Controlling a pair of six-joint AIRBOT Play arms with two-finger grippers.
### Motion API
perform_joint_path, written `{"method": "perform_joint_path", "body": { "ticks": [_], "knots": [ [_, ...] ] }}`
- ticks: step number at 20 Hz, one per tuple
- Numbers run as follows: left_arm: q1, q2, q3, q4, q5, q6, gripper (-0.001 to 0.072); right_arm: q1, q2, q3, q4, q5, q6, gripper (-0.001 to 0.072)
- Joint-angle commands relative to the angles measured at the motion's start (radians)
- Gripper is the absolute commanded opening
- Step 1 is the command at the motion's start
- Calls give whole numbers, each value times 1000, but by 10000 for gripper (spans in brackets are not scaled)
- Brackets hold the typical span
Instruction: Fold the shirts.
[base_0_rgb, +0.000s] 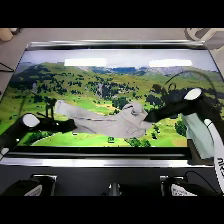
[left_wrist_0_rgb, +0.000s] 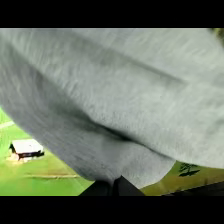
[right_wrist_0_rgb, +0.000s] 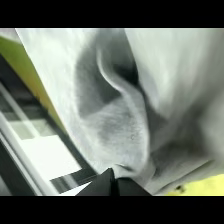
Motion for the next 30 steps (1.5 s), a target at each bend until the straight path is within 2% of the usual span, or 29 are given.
{"method": "perform_joint_path", "body": {
  "ticks": [1, 4, 6, 8, 11, 14, 17, 23, 27, 30],
  "knots": [
    [58, 168, 229, 133, -87, 21, 28, 0, 105, 328, -102, -38, 44, 28],
    [180, 308, 563, 227, -105, -5, 27, 0, 211, 737, -341, -195, 167, 28],
    [272, 360, 766, 269, -105, -19, 27, 0, 267, 918, -483, -252, 230, 28],
    [353, 393, 904, 274, -104, -19, 27, 0, 334, 988, -565, -270, 245, 28],
    [441, 424, 972, 275, -104, -19, 27, 0, 406, 988, -630, -222, 246, 28],
    [488, 420, 971, 285, -121, -19, 28, 0, 412, 985, -685, -149, 245, 28],
    [489, 393, 969, 285, -123, -17, 28, 0, 404, 948, -734, -154, 246, 28],
    [485, 293, 924, 284, -172, -3, 28, 0, 214, 946, -758, -189, 272, 29],
    [479, 257, 606, 268, -195, 23, 28, 0, -61, 946, -699, -256, 315, 28],
    [416, 229, 329, 264, -104, 23, 28, 0, -269, 946, -558, -332, 370, 28]
  ]
}}
